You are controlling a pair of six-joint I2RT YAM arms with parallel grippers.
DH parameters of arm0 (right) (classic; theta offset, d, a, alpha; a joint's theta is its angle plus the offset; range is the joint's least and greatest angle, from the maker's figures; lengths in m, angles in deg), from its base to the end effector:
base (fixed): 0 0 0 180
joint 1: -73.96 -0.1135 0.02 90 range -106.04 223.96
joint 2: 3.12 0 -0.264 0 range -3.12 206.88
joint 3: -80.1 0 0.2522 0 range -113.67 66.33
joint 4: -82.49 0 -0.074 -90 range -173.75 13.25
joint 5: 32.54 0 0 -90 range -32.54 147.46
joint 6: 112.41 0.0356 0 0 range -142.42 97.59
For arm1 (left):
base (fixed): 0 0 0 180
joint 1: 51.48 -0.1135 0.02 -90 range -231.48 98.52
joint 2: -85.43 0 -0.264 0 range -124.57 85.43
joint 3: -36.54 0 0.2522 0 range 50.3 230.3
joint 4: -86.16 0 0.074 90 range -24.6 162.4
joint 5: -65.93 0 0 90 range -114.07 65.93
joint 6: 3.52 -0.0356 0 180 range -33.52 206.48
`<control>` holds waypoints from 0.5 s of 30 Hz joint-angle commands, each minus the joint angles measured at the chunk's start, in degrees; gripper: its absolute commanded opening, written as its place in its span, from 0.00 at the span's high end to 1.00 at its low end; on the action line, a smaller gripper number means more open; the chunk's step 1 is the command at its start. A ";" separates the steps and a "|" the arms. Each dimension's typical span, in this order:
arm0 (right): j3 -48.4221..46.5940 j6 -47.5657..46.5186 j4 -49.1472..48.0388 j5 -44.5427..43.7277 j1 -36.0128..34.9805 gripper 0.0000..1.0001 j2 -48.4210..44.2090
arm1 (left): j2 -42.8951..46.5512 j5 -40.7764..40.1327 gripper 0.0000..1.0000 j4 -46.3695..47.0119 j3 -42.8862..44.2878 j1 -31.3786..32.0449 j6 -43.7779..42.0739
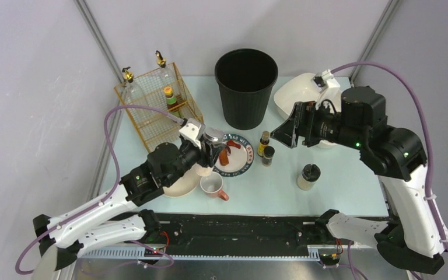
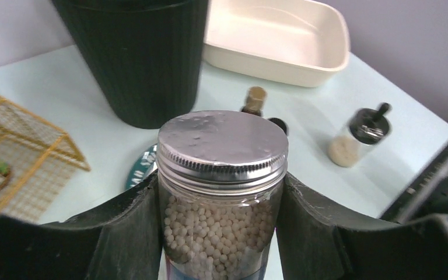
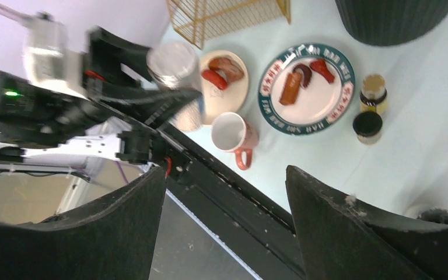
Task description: Clear the kitchen counter
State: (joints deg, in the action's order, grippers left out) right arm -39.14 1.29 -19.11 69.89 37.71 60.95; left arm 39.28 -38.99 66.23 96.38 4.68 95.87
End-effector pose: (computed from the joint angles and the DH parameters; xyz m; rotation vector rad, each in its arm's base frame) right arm 0.1153 0.0940 0.5150 -0.3743 2.0437 0.8778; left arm 0.1134 -0.1526 0.3518 0.4931 1.6446 -0.6399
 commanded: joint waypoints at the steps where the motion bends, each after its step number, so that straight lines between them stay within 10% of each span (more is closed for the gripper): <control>1: 5.56 -1.36 -1.23 -2.18 0.32 0.21 -1.31 | -0.68 -13.91 0.74 2.72 6.47 -0.28 -2.31; 15: 16.42 -2.94 -2.53 -3.88 0.22 0.20 -9.98 | -8.66 -16.82 1.00 6.87 11.20 -17.38 0.26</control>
State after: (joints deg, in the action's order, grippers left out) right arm -24.23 -0.18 -19.57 66.89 37.82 53.67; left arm 31.98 -52.41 65.94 104.86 -8.81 95.50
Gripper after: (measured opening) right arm 0.796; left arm 0.618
